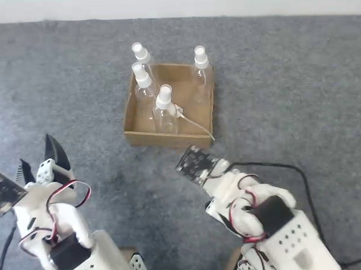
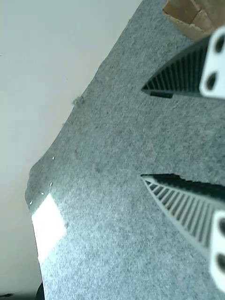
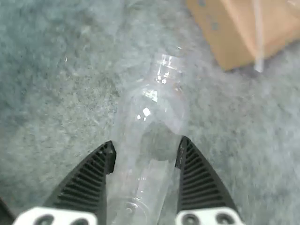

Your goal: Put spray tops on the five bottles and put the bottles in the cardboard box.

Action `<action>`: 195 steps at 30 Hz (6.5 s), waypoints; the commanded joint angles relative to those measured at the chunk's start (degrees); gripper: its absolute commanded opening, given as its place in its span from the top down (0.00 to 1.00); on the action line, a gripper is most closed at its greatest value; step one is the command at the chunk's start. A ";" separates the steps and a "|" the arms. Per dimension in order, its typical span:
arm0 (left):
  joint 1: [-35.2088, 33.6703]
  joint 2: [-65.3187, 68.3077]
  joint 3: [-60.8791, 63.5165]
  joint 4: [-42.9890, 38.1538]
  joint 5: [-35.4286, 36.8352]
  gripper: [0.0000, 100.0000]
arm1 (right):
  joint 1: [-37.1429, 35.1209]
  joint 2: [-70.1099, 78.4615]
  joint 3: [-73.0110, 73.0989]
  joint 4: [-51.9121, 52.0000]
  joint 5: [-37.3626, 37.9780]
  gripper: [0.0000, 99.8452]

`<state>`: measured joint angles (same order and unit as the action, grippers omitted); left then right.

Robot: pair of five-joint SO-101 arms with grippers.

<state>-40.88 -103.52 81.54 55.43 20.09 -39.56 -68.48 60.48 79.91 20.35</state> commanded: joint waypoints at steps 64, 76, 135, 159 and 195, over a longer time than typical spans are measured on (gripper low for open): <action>-0.18 -0.97 -0.48 -1.41 0.44 0.75 | 13.85 65.01 -45.63 -24.66 -5.01 0.80; -0.18 -0.97 -0.48 -1.49 0.44 0.75 | 11.82 73.71 -50.55 -24.66 -5.10 0.80; 0.00 -0.97 0.13 -2.37 -1.41 0.75 | 12.88 76.09 -50.37 -27.47 -4.57 0.99; 0.00 -0.97 0.13 -2.37 -1.41 0.75 | 11.82 76.79 -47.82 -27.38 -4.48 0.93; 0.09 -0.97 0.57 -2.64 -1.41 0.75 | 15.78 69.85 -47.56 -21.93 -0.88 0.99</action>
<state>-40.88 -103.52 82.68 54.37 19.03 -25.41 6.95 14.33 56.26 18.77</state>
